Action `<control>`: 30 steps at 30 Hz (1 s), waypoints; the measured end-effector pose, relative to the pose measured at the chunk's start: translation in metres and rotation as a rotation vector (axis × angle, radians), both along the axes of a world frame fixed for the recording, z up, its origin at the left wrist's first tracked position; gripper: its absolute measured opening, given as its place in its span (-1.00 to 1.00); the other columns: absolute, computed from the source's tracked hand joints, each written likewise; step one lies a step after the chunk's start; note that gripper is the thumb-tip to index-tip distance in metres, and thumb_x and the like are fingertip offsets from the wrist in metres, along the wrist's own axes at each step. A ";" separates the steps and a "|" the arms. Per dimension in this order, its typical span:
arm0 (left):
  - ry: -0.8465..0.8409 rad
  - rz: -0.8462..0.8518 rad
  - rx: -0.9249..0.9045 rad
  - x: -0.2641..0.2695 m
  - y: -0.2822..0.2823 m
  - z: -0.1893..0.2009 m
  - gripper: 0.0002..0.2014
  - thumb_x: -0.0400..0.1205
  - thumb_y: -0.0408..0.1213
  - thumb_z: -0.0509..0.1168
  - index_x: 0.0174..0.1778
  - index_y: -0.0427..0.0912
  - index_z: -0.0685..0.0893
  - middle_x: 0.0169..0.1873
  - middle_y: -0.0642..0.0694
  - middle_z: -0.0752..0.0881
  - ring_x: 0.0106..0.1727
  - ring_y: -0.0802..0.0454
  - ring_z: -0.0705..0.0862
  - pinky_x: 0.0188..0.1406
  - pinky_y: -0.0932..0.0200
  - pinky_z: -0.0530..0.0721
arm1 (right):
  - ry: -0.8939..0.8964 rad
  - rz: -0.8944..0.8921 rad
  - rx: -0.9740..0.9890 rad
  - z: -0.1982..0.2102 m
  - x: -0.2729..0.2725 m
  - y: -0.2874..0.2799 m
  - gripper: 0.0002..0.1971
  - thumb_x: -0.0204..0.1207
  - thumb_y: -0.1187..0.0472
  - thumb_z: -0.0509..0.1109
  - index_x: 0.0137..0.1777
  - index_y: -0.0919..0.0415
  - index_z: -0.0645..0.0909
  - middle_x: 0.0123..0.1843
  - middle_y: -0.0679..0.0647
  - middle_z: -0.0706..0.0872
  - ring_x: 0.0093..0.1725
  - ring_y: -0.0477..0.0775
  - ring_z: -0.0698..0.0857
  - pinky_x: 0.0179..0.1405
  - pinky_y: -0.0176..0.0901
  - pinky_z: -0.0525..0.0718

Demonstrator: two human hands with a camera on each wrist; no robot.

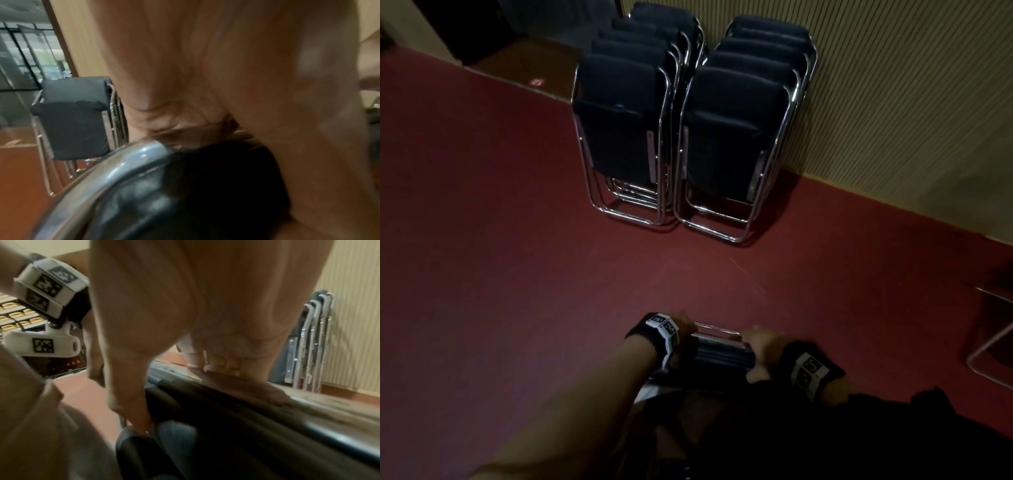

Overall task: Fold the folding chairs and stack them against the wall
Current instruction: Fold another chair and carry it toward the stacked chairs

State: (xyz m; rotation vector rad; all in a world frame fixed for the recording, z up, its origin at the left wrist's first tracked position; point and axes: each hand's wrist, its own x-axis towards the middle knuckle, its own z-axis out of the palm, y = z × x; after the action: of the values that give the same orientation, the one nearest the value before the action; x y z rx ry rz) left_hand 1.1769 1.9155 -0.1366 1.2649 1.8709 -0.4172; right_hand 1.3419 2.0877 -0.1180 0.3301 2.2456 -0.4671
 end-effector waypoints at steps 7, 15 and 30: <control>0.003 0.042 0.089 -0.149 0.022 -0.030 -0.27 0.46 -0.12 0.61 0.57 0.03 0.51 0.44 -0.13 0.62 0.42 -0.18 0.64 0.35 -0.07 0.68 | 0.008 -0.066 0.042 0.016 -0.130 0.017 -0.29 0.36 -0.06 0.64 0.47 0.06 0.46 0.44 0.04 0.50 0.41 0.20 0.57 0.37 -0.01 0.56; 0.053 -0.031 0.167 -0.272 0.020 0.023 -0.40 0.30 -0.15 0.67 0.27 -0.01 0.67 0.23 -0.13 0.74 0.25 -0.16 0.72 0.20 0.03 0.70 | -0.053 -0.125 0.107 0.014 -0.266 0.029 -0.41 0.30 -0.16 0.58 0.26 0.14 0.63 0.23 0.13 0.61 0.27 0.18 0.58 0.44 0.07 0.52; -0.061 0.185 0.434 -0.420 0.043 0.032 -0.41 0.16 -0.18 0.57 0.14 0.17 0.67 -0.01 0.04 0.80 -0.01 -0.08 0.80 -0.15 0.13 0.72 | -0.025 -0.093 0.230 0.054 -0.405 0.054 -0.32 0.11 -0.24 0.55 0.23 -0.05 0.47 0.14 -0.07 0.59 0.05 -0.01 0.65 0.03 -0.13 0.69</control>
State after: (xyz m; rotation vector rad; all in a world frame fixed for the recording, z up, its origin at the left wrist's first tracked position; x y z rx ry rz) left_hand 0.7570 1.9580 -0.1047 1.3434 2.0721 0.1344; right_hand 0.9366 2.1420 -0.0645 0.5582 2.2706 -0.2503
